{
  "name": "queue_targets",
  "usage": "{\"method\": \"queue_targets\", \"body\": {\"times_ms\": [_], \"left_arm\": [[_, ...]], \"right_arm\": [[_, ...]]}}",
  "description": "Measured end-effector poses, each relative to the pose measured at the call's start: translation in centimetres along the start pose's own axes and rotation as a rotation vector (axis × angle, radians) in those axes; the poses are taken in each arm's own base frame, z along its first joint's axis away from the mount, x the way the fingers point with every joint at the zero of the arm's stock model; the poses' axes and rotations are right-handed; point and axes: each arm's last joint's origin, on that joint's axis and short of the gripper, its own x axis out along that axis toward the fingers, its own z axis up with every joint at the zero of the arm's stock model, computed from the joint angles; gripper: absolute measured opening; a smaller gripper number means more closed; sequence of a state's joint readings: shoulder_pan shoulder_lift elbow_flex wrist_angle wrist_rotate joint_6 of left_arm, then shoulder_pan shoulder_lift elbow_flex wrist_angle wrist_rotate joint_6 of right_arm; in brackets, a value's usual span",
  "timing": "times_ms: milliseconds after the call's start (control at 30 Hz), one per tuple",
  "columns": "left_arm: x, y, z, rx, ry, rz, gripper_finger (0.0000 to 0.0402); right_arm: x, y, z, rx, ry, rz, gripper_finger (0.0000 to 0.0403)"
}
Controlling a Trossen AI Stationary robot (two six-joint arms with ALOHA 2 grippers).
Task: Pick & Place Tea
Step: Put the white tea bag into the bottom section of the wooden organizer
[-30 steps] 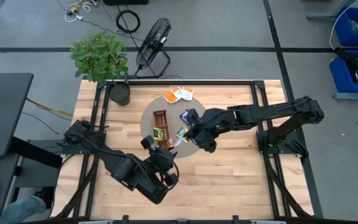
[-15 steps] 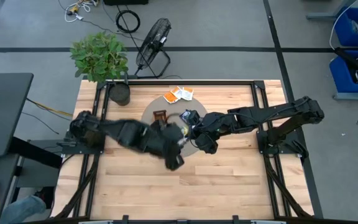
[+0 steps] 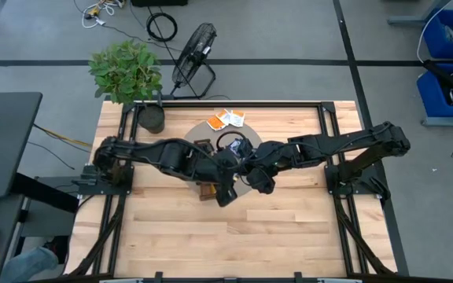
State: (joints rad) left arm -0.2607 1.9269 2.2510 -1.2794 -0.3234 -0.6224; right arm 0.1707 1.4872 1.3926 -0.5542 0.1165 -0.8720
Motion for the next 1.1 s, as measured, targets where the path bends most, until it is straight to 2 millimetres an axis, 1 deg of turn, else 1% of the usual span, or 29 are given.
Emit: {"method": "queue_targets", "body": {"times_ms": [233,433,567,800,1100], "left_arm": [[1.4,-0.3,0.0,0.033,0.013,0.013,0.0207],[1.8,-0.1,-0.1,0.041,0.046,0.032,0.0206],[1.8,0.0,-0.3,0.043,0.065,0.044,0.0199],[1.8,0.0,-0.4,0.046,0.072,0.039,0.0164],[1.8,0.0,-0.4,0.054,0.074,0.037,0.0096]], "right_arm": [[0.0,-0.1,0.1,0.005,-0.012,-0.014,0.0000],[0.0,-0.2,0.1,0.012,-0.013,-0.015,0.0000],[0.0,-0.1,0.1,0.018,-0.013,-0.015,0.0000],[0.0,-0.2,0.1,0.018,-0.016,-0.017,0.0000],[0.0,-0.2,0.2,0.021,-0.018,-0.016,0.0000]]}}
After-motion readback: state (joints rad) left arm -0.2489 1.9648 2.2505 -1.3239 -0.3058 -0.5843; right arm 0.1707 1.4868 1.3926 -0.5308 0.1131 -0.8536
